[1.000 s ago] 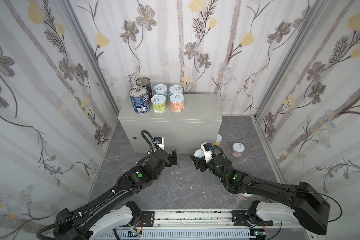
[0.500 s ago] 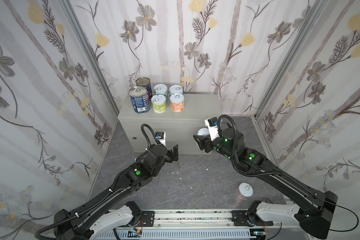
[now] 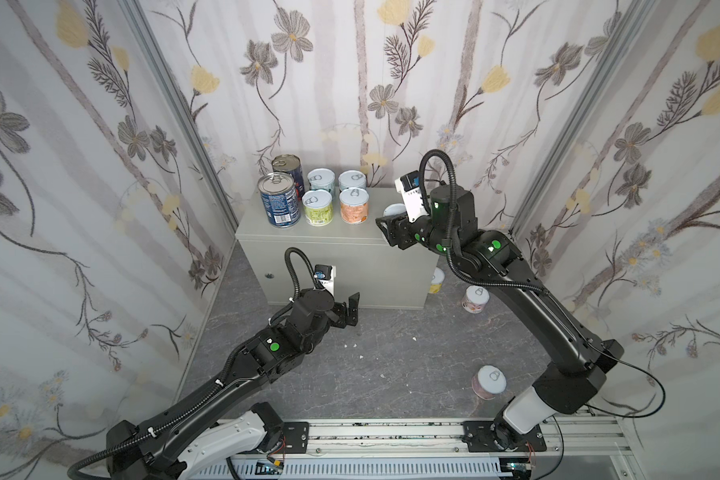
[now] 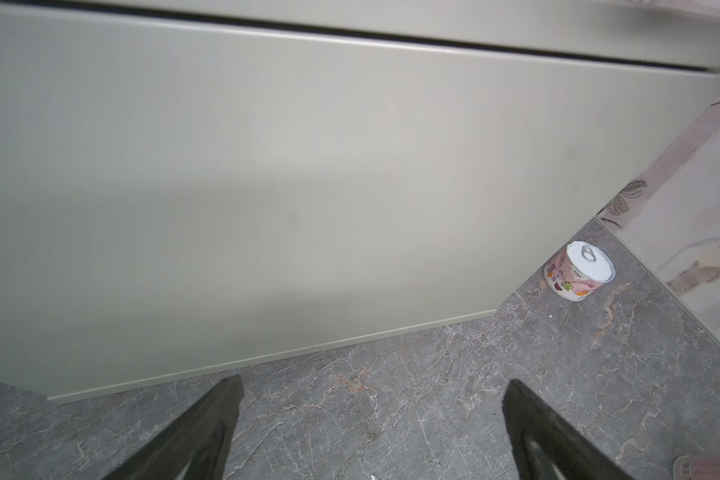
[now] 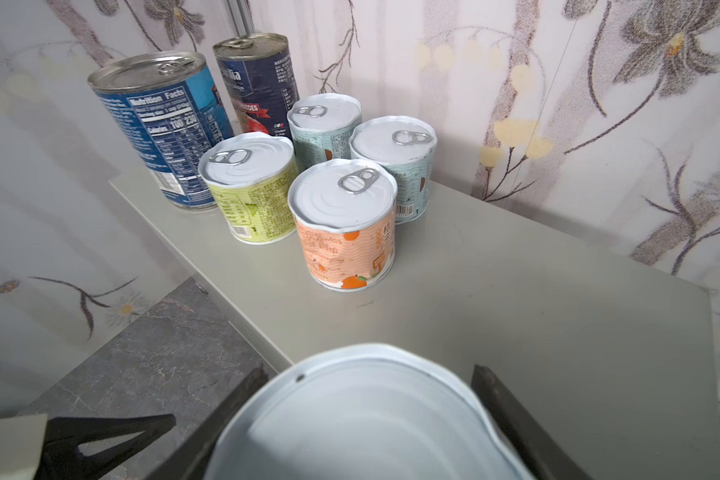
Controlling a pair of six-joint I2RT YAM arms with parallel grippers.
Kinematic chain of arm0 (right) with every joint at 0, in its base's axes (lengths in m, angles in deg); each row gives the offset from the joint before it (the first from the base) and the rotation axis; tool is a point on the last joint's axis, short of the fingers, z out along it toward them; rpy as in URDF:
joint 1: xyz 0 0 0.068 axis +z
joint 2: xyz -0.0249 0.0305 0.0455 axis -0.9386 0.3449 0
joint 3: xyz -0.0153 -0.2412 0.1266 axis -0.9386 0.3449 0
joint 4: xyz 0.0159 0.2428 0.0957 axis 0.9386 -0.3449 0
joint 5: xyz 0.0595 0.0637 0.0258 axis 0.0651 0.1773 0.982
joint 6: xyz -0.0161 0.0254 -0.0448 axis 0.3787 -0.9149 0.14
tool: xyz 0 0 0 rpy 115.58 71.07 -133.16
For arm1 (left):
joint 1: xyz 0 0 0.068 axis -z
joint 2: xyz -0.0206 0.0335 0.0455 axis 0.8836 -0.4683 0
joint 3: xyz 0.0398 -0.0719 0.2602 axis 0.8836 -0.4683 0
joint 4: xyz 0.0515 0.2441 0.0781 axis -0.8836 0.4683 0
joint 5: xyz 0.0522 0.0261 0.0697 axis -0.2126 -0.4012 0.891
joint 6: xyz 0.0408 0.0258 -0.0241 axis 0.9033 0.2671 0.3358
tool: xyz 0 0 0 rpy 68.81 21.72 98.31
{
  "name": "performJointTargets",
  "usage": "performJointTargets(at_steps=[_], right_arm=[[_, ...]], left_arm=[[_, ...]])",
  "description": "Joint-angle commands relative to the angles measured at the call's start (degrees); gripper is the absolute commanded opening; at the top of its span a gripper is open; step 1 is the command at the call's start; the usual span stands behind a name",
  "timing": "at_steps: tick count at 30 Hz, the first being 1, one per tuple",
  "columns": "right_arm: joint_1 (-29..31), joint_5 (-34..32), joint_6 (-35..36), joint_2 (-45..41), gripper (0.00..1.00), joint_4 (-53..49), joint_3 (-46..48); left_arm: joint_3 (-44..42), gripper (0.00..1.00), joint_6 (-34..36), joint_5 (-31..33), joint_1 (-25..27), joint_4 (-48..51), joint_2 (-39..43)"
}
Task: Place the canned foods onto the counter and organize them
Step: 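Carry the teal can over the cabinet top beside the orange can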
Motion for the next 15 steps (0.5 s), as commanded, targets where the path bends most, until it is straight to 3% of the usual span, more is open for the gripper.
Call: performJointTargets(at_steps=[1, 15], right_arm=[[-1.04, -0.16, 1.21, 3.63, 0.56, -1.52, -5.88], [-6.48, -0.69, -1.48, 14.59, 0.54, 2.38, -14.2]], left_arm=[[0.61, 1.0, 1.14, -0.65, -0.12, 0.13, -0.16], [0.16, 1.0, 1.14, -1.45, -0.07, 0.13, -1.28]])
